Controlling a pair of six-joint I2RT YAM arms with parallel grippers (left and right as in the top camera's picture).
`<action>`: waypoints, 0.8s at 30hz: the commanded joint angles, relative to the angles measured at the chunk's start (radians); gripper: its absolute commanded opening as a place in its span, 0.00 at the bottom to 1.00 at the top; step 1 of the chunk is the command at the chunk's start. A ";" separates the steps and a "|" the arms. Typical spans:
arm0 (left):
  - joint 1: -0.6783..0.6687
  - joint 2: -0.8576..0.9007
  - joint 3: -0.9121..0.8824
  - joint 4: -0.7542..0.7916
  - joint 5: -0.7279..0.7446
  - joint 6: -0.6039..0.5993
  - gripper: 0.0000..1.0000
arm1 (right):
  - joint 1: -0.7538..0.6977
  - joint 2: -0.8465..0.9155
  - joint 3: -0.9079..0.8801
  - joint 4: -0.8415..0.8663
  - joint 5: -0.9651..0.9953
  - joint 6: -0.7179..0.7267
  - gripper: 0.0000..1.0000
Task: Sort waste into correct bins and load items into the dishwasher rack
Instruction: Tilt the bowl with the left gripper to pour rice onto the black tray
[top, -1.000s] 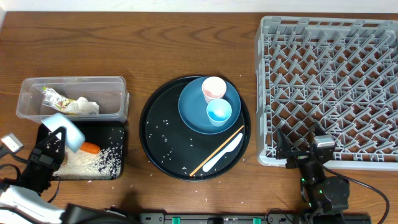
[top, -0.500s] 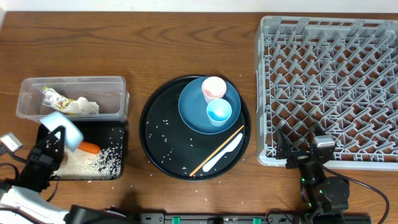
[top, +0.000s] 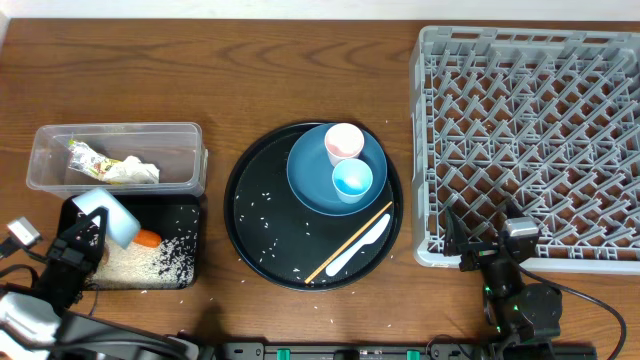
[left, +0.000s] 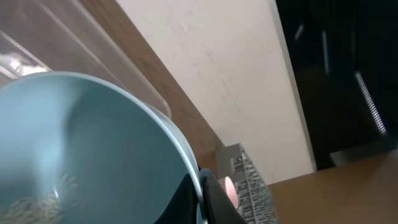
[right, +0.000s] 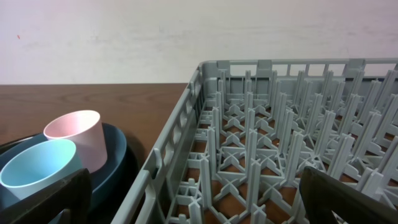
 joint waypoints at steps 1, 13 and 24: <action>0.002 0.082 -0.013 0.001 0.037 0.034 0.06 | -0.010 -0.003 -0.001 -0.004 0.000 0.005 0.99; 0.002 0.331 -0.014 0.024 0.039 0.105 0.06 | -0.010 -0.003 -0.001 -0.004 0.000 0.005 0.99; 0.002 0.243 0.012 -0.114 0.039 0.094 0.06 | -0.010 -0.003 -0.001 -0.004 0.000 0.005 0.99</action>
